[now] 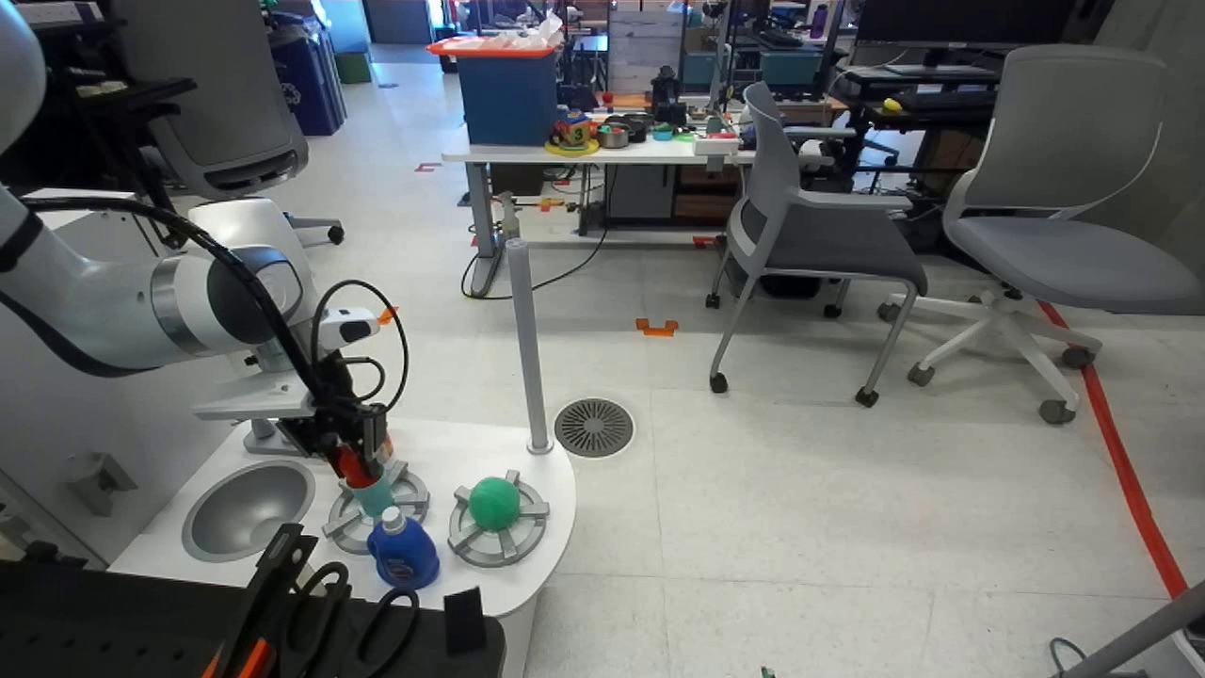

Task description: Put the red sauce bottle inside the light blue cup

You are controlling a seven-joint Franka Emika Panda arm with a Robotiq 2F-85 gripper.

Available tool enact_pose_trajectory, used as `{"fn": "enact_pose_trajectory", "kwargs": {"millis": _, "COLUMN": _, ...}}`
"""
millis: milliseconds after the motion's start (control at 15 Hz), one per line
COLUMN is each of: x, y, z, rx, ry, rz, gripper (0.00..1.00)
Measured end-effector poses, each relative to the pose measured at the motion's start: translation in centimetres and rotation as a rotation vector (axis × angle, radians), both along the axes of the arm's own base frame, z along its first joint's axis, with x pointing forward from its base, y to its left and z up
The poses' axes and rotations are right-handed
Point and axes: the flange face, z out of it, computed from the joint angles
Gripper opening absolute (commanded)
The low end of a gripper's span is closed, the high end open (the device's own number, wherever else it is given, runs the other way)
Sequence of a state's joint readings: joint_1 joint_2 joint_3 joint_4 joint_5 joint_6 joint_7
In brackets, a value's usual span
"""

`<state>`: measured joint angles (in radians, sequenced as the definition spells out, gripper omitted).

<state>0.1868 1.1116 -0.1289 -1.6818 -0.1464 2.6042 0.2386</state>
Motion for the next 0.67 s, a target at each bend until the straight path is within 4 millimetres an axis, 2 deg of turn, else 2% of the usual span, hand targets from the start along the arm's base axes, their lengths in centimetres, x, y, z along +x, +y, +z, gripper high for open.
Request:
{"fn": "enact_pose_trajectory", "kwargs": {"millis": 267, "x": -0.04, "y": -0.01, "z": -0.24, "rx": 0.001, "ry": 0.007, "rz": 0.011, "gripper": 0.97}}
{"fn": "enact_pose_trajectory", "kwargs": {"millis": 333, "x": -0.15, "y": -0.03, "z": -0.4, "rx": 0.0, "ry": 0.01, "rz": 0.012, "gripper": 1.0}}
{"fn": "enact_pose_trajectory", "kwargs": {"millis": 667, "x": -0.88, "y": -0.11, "z": -0.81, "rx": -0.003, "ry": 0.043, "rz": 0.017, "gripper": 1.0}}
